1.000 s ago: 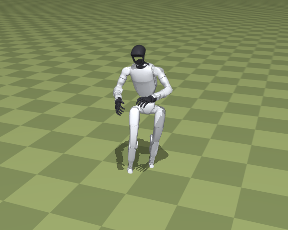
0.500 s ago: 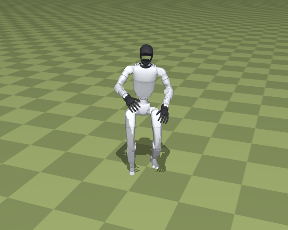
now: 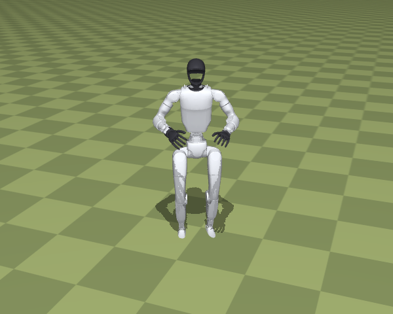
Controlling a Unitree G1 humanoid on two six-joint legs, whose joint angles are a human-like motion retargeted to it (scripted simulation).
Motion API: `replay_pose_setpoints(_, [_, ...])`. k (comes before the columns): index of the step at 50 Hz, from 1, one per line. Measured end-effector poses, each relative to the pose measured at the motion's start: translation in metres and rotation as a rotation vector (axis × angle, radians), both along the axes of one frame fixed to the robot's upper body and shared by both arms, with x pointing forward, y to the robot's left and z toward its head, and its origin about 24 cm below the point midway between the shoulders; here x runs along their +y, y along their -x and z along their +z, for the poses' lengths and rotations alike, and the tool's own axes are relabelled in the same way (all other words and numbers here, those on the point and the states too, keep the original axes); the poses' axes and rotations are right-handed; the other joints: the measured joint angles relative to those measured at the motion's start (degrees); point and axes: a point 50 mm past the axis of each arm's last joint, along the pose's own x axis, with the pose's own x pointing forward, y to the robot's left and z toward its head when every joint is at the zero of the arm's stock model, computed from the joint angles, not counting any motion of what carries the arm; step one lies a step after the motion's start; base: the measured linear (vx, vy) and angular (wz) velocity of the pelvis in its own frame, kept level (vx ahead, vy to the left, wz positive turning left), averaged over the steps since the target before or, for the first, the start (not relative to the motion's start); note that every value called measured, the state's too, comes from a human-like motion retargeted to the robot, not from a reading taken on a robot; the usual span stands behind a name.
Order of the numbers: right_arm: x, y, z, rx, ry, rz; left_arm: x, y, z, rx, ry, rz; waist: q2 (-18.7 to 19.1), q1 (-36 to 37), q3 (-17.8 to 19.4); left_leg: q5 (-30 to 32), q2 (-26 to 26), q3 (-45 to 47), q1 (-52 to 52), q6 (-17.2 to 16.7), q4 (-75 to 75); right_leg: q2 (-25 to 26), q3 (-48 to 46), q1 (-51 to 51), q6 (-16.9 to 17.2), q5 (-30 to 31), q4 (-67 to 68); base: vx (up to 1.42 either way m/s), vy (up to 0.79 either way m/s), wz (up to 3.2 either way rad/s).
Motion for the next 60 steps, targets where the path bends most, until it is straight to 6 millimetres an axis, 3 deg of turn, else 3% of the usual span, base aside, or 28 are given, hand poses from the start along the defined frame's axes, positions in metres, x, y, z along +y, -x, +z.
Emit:
replay_pose_setpoints(5, [0.028,-0.002,0.003,0.028,0.006,0.130,-0.048,-0.004,0.015,-0.046,-0.111,-0.203,-0.14,-0.62,-0.49,0.82,-0.22,1.06,2.95,0.13,-3.19,-0.12,0.80,1.25,0.28,0.25,-0.02,0.00,0.00,0.00])
replay_pose_setpoints(10, [0.043,-0.008,0.010,0.026,0.068,0.217,-0.069,-0.007,0.020,-0.066,-0.211,-0.288,-0.46,-0.75,-0.47,1.33,-0.33,1.79,4.40,0.18,-4.66,-0.12,1.56,1.63,0.50,0.59,0.48,0.00,0.00,0.00])
replay_pose_setpoints(22, [0.036,-0.010,0.024,-0.061,0.088,0.200,-0.062,-0.001,0.025,-0.135,-0.311,-0.309,-1.18,-0.20,-0.56,2.42,-1.00,1.88,4.17,0.12,-6.25,-0.70,2.10,0.09,0.92,0.69,1.76,0.00,0.00,0.00])
replay_pose_setpoints(39, [0.040,-0.007,0.029,-0.122,0.060,0.203,-0.063,0.000,0.036,-0.304,-0.410,-0.284,-1.27,0.88,-0.59,2.26,-1.03,1.52,1.80,0.06,-4.81,-0.82,2.04,-1.68,1.06,0.97,2.39,0.00,0.00,0.00])
replay_pose_setpoints(60, [0.053,0.000,0.010,-0.027,-0.104,0.225,-0.075,-0.004,0.032,-0.311,-0.400,-0.297,-0.77,-0.88,-0.92,2.17,-0.99,0.76,0.26,-0.99,-4.61,-0.92,1.58,-2.90,0.32,0.25,3.15,0.00,0.00,0.00])
